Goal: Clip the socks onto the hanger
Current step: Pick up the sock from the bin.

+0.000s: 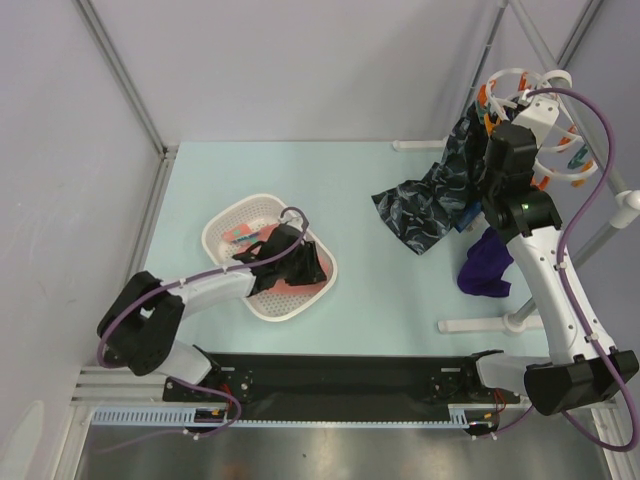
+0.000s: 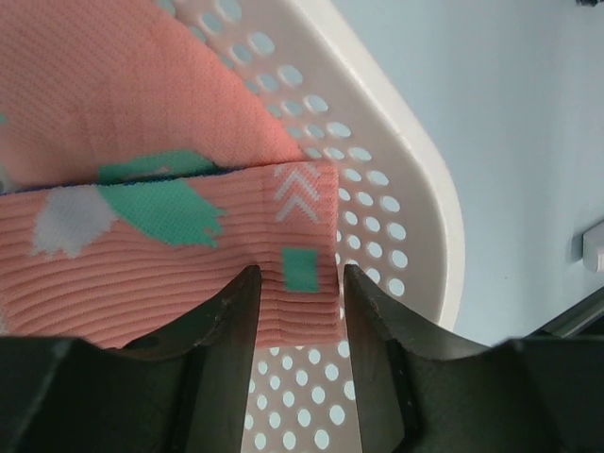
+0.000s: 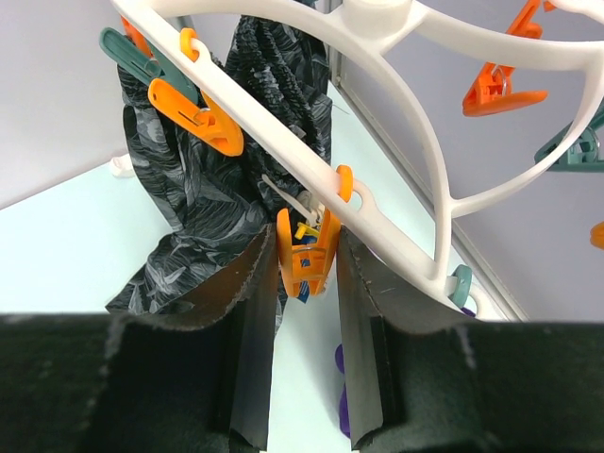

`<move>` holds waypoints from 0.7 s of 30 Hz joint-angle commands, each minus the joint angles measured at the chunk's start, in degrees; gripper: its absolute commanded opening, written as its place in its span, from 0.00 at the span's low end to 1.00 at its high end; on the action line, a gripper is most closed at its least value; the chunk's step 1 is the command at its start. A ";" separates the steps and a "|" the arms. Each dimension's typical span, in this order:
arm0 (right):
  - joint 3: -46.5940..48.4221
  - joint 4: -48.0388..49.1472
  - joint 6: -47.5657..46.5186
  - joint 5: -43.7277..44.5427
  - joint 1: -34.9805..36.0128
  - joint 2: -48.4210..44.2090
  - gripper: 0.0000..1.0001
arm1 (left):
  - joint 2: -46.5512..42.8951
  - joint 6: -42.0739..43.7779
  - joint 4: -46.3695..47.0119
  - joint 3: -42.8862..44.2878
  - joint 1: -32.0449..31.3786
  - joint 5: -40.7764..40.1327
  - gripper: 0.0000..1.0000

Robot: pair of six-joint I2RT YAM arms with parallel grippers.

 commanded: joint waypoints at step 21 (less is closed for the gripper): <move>-0.54 -0.80 0.14 -2.67 0.83 -0.01 0.00 | -8.22 3.76 -2.36 3.99 -0.42 -0.76 0.00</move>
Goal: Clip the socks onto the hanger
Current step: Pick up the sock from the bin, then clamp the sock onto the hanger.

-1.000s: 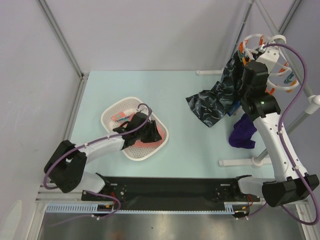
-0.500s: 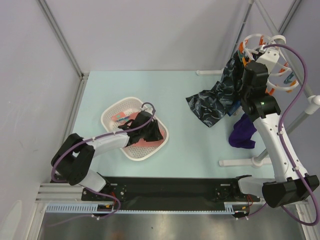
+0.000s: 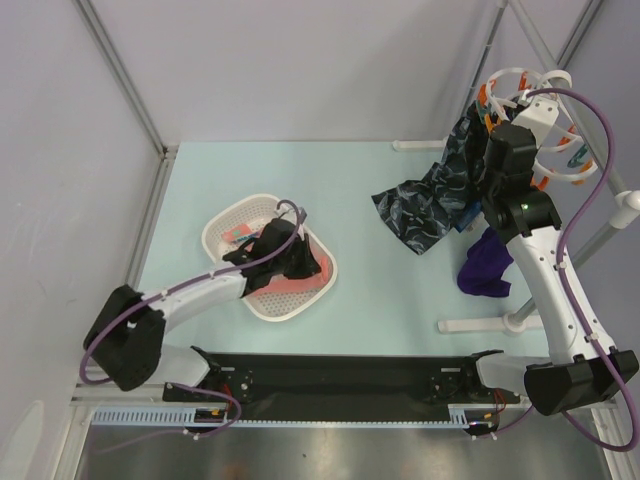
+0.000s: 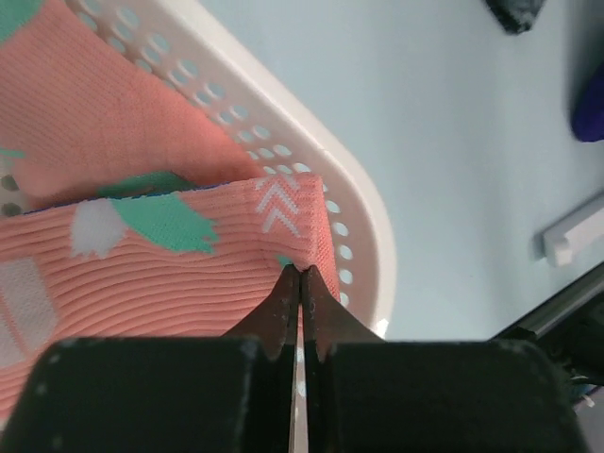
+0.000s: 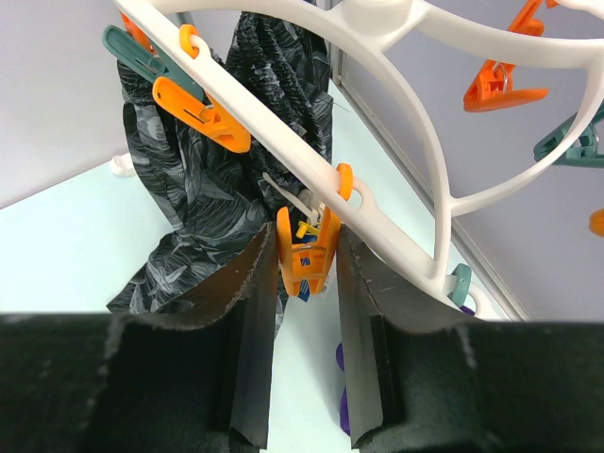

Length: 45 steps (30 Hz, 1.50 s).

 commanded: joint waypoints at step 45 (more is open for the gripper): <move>0.05 -2.93 3.06 -6.91 0.87 -1.61 0.00 | 45.21 -15.10 3.97 82.99 -11.64 21.83 0.00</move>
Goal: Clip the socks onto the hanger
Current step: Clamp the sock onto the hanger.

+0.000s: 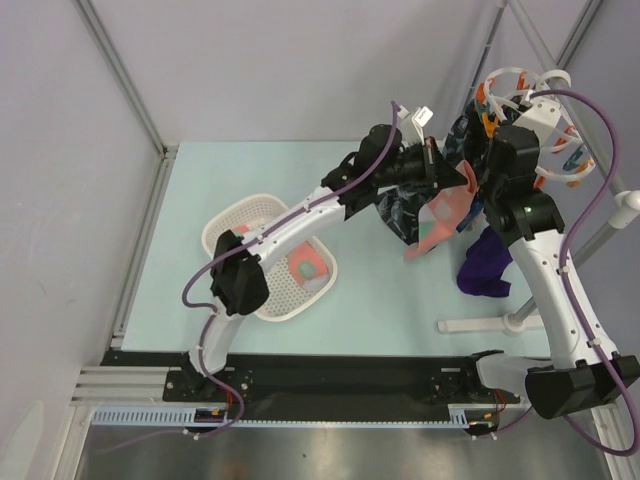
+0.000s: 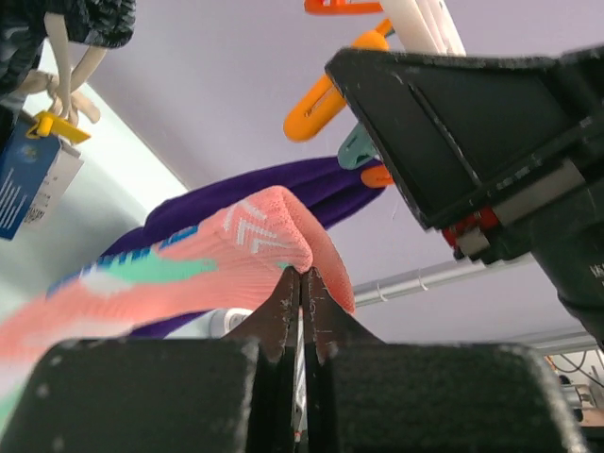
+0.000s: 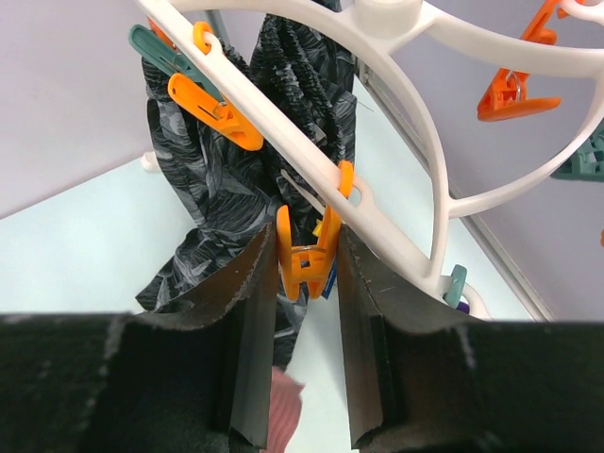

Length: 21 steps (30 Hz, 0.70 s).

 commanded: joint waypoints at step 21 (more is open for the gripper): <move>-1.18 -2.30 0.50 -5.08 0.83 -1.75 0.00 | 12.66 -13.06 12.97 15.43 0.82 3.48 0.00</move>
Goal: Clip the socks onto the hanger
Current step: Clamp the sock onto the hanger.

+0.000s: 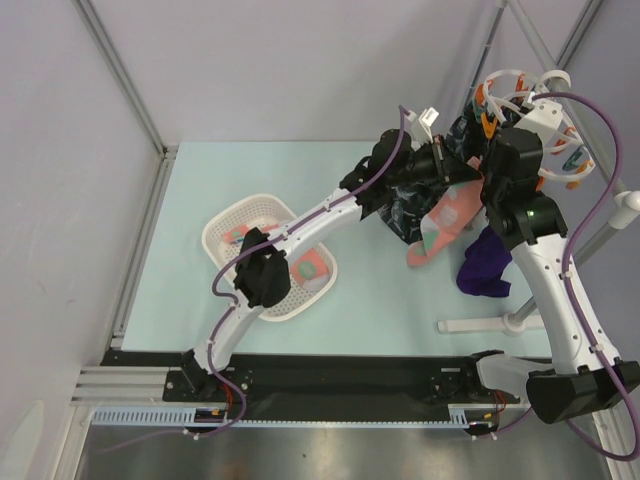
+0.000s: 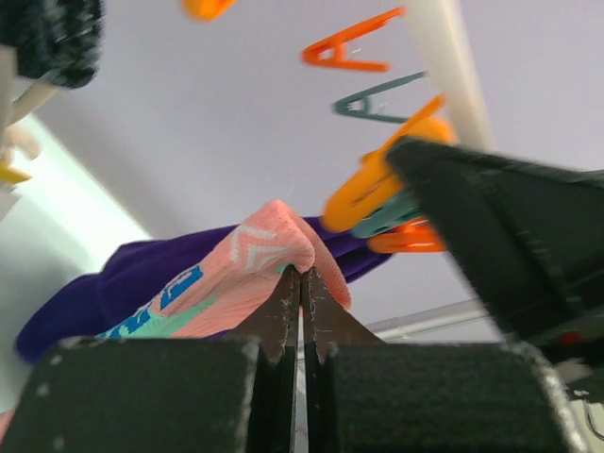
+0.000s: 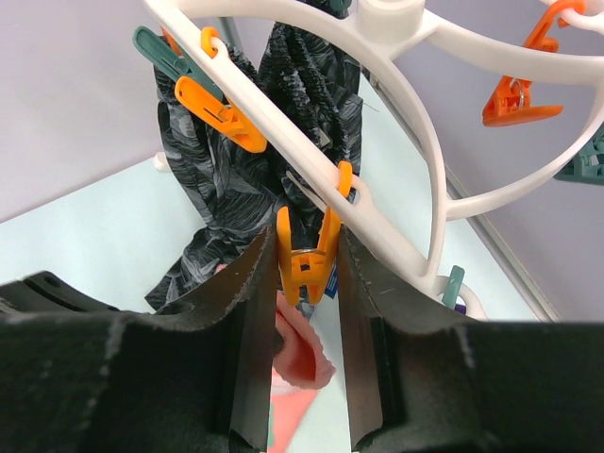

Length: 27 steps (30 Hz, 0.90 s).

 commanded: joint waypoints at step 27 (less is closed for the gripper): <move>-2.15 -1.22 0.04 -4.74 0.74 -2.17 0.00 | 4.29 -9.80 9.50 5.03 1.35 2.85 0.00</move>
